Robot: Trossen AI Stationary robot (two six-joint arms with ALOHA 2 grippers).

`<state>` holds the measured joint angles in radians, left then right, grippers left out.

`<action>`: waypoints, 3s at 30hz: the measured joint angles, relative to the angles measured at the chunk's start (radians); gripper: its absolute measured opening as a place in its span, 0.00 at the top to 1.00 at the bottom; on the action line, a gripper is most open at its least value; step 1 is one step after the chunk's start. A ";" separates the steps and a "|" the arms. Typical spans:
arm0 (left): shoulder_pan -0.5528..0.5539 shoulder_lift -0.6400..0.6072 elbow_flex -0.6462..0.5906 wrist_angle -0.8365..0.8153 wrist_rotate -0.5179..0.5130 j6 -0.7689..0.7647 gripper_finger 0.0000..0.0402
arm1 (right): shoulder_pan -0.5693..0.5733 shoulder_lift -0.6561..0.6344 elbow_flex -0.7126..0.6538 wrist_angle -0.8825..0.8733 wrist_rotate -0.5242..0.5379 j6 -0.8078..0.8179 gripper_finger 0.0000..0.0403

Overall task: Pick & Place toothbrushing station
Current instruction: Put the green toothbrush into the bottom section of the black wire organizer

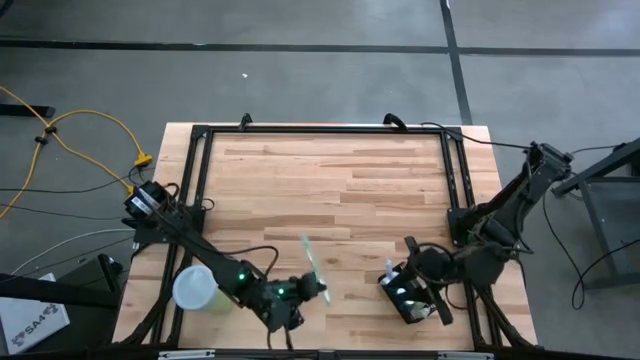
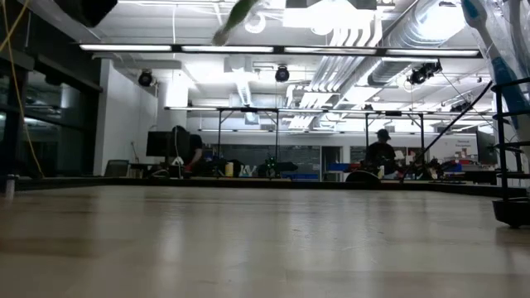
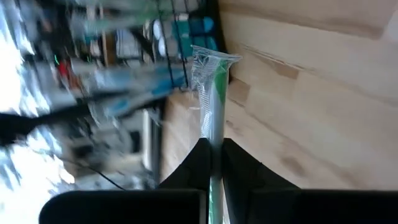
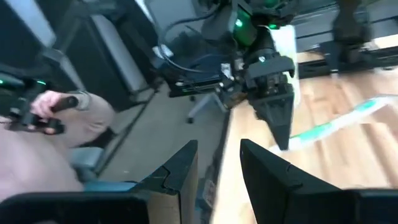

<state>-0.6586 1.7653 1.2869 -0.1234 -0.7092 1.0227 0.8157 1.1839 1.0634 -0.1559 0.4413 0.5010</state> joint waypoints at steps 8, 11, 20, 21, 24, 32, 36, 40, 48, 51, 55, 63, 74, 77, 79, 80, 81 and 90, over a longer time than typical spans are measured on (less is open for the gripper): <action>-0.038 0.032 0.000 0.173 0.004 0.409 0.98 | -0.133 0.036 0.000 0.042 -0.214 0.074 0.72; -0.038 0.039 0.001 0.219 0.032 0.499 0.98 | -0.185 0.075 0.000 0.068 -0.298 0.103 0.72; -0.042 0.087 0.000 0.315 0.099 0.696 0.98 | -0.303 0.180 0.000 0.153 -0.540 0.143 0.72; -0.045 0.092 0.000 0.328 0.100 0.717 0.98 | -0.314 0.188 0.000 0.157 -0.552 0.152 0.72; -0.051 0.098 0.000 0.357 0.103 0.778 0.98 | -0.334 0.202 -0.001 0.152 -0.576 0.153 0.72; -0.071 0.098 0.000 0.435 0.126 0.938 0.98 | -0.382 0.198 0.000 0.162 -0.610 0.143 0.72; -0.071 0.098 0.000 0.480 0.157 1.010 0.98 | -0.402 0.198 0.000 0.162 -0.628 0.126 0.72; -0.050 0.097 0.000 0.488 0.164 1.061 0.98 | -0.417 0.198 0.000 0.169 -0.638 0.110 0.72; 0.006 0.097 0.000 0.532 0.186 1.099 0.98 | -0.421 0.198 0.000 0.169 -0.654 0.097 0.72; 0.016 0.097 0.000 0.547 0.218 1.113 0.98 | -0.422 0.198 0.000 0.165 -0.656 0.097 0.72; 0.017 0.097 0.000 0.571 0.237 1.112 0.98 | -0.423 0.198 0.000 0.159 -0.655 0.092 0.72; 0.008 0.097 0.000 0.575 0.249 1.102 0.98 | -0.426 0.199 0.000 0.139 -0.626 0.073 0.72; 0.045 0.097 0.000 0.573 0.330 1.075 0.98 | -0.426 0.199 0.000 0.159 -0.627 0.070 0.72; 0.059 0.097 0.000 0.574 0.339 1.075 0.98 | -0.426 0.199 0.000 0.161 -0.627 0.069 0.72; 0.063 0.097 0.000 0.575 0.340 1.075 0.98 | -0.426 0.199 0.000 0.160 -0.627 0.069 0.72; 0.064 0.097 0.000 0.575 0.340 1.075 0.98 | -0.426 0.199 0.000 0.160 -0.628 0.069 0.72; 0.064 0.097 0.000 0.576 0.340 1.074 0.98 | -0.426 0.199 0.000 0.160 -0.631 0.070 0.72; 0.063 0.097 0.000 0.577 0.340 1.074 0.98 | -0.426 0.199 0.000 0.158 -0.645 0.071 0.83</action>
<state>-0.5955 1.8626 1.2871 0.4540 -0.3691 2.0972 0.3901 1.3830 1.0631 0.0025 -0.2041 0.5723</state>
